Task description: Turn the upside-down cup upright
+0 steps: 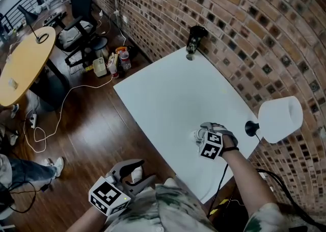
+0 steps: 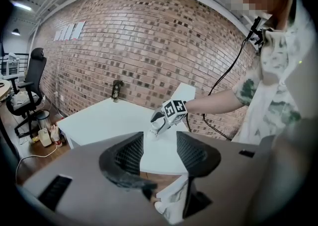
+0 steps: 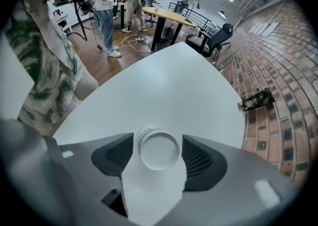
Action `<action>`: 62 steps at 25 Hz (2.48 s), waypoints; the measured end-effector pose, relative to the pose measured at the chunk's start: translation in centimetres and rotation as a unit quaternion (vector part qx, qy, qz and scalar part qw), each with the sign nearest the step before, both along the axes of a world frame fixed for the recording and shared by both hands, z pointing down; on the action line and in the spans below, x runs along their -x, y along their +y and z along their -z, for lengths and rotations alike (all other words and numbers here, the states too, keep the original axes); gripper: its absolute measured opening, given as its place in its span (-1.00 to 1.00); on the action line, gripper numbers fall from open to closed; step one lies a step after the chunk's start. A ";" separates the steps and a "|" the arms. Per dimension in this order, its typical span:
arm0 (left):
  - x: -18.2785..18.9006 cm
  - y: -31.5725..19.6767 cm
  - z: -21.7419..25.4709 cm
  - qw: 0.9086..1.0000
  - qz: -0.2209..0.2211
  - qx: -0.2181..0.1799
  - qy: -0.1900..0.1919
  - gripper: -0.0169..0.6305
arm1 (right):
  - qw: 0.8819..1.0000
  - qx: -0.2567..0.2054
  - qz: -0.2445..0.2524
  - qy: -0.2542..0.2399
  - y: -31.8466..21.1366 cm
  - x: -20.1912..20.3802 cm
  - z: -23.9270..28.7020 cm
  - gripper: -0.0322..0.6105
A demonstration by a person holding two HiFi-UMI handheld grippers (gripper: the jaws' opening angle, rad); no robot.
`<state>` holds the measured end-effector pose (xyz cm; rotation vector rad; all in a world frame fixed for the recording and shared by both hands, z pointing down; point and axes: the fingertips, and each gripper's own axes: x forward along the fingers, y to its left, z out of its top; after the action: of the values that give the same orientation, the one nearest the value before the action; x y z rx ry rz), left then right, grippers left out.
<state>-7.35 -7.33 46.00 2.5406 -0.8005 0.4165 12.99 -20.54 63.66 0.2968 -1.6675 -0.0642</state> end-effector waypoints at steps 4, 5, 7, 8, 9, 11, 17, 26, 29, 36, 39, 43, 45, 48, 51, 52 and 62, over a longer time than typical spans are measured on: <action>-1.1 0.5 0.5 1.000 0.007 -0.004 -0.004 -0.29 | 0.999 -0.009 -0.018 -0.033 0.3 -0.4 1.8 0.08; -1.5 0.6 0.8 1.000 0.009 -0.005 -0.005 -0.28 | 0.999 -0.014 -0.026 -0.044 0.4 -0.7 2.5 0.09; -2.5 1.0 1.3 1.000 0.011 -0.009 -0.006 -0.28 | 0.996 -0.027 -0.045 -0.070 0.7 -1.4 4.0 0.09; -3.0 1.3 1.5 1.000 0.013 -0.010 -0.007 -0.28 | 0.994 -0.034 -0.057 -0.085 1.0 -1.9 4.8 0.09; -3.5 1.6 1.7 1.000 0.014 -0.010 -0.009 -0.28 | 0.992 -0.040 -0.071 -0.100 1.4 -2.3 5.5 0.09; -4.3 2.4 2.0 1.000 0.020 -0.009 -0.012 -0.28 | 0.984 -0.046 -0.104 -0.136 2.4 -3.2 6.7 0.09; -5.3 5.2 2.0 0.998 0.053 0.004 -0.020 -0.28 | 0.944 -0.029 -0.210 -0.254 7.6 -6.1 8.1 0.06; -4.6 12.5 3.4 0.998 0.022 -0.039 -0.044 -0.27 | 0.904 -0.053 -0.269 -0.327 20.8 -5.8 10.8 0.05; -4.2 15.8 4.3 0.999 -0.001 -0.046 -0.021 -0.27 | 0.880 -0.060 -0.310 -0.355 26.3 -4.6 12.8 0.05; 0.5 24.9 -0.1 0.999 -0.024 0.018 0.020 -0.27 | 0.860 -0.081 -0.339 -0.372 38.5 -0.1 16.4 0.05; 0.3 28.1 -0.2 0.999 -0.026 0.029 0.017 -0.27 | 0.857 -0.055 -0.341 -0.381 42.6 0.6 16.6 0.05; -1.7 31.1 2.0 0.999 -0.018 0.008 0.030 -0.27 | 0.856 -0.059 -0.313 -0.408 45.6 0.8 18.0 0.05; -3.1 33.2 2.9 0.999 -0.015 -0.003 0.030 -0.27 | 0.857 -0.068 -0.292 -0.419 47.5 0.5 19.3 0.05; -6.4 36.8 4.0 1.000 -0.009 -0.015 0.026 -0.27 | 0.861 -0.074 -0.264 -0.428 51.3 -1.3 21.3 0.05; -11.1 40.6 4.6 0.999 -0.009 -0.018 0.026 -0.27 | 0.861 -0.075 -0.254 -0.435 55.4 -4.9 22.3 0.05; -12.7 42.0 4.7 1.000 -0.010 -0.016 0.025 -0.27 | 0.858 -0.074 -0.257 -0.438 56.7 -6.3 22.2 0.05; -20.3 53.4 3.9 1.000 -0.019 0.008 -0.005 -0.27 | 0.850 -0.062 -0.250 -0.459 65.8 -13.2 21.4 0.03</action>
<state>12.97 46.06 42.06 2.5441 -0.7501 0.4474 26.18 45.29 42.30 0.9657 -2.4753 0.4315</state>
